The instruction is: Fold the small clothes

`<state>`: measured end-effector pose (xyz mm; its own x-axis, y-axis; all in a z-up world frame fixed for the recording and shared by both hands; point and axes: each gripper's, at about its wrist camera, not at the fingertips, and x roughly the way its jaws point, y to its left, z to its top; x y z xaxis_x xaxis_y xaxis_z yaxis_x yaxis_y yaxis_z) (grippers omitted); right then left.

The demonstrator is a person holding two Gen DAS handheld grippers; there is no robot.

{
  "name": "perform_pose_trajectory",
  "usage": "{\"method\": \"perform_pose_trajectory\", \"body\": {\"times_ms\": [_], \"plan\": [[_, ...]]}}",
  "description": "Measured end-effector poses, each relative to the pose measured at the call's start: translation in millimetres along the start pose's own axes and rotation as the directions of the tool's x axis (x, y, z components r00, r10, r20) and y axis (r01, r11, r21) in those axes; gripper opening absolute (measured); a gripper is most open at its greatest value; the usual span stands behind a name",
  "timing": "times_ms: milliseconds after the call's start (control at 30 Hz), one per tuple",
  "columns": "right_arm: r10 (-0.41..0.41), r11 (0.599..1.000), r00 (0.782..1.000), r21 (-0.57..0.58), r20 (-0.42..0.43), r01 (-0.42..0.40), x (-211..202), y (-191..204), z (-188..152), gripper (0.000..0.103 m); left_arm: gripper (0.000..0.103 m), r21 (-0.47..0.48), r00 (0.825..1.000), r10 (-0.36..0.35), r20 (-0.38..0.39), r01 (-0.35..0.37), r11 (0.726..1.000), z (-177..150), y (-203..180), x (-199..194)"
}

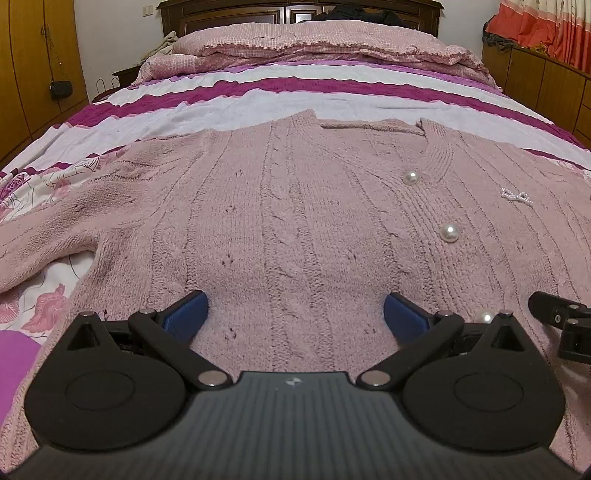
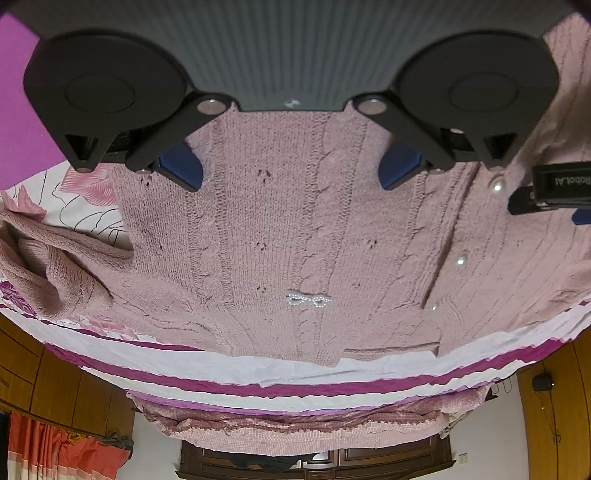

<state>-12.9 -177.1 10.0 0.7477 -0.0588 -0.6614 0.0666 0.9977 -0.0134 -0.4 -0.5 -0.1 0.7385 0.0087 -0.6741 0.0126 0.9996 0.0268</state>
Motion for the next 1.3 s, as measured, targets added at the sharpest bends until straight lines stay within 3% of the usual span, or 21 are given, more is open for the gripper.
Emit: {"method": "perform_pose_trajectory", "body": {"times_ms": [1300], "plan": [[0.002, 1.0, 1.0, 0.005, 0.002, -0.002, -0.1, -1.3, 0.6, 0.103, 0.103, -0.001, 1.0, -0.001, -0.005, 0.001, 1.0, -0.4, -0.5, -0.9]]}}
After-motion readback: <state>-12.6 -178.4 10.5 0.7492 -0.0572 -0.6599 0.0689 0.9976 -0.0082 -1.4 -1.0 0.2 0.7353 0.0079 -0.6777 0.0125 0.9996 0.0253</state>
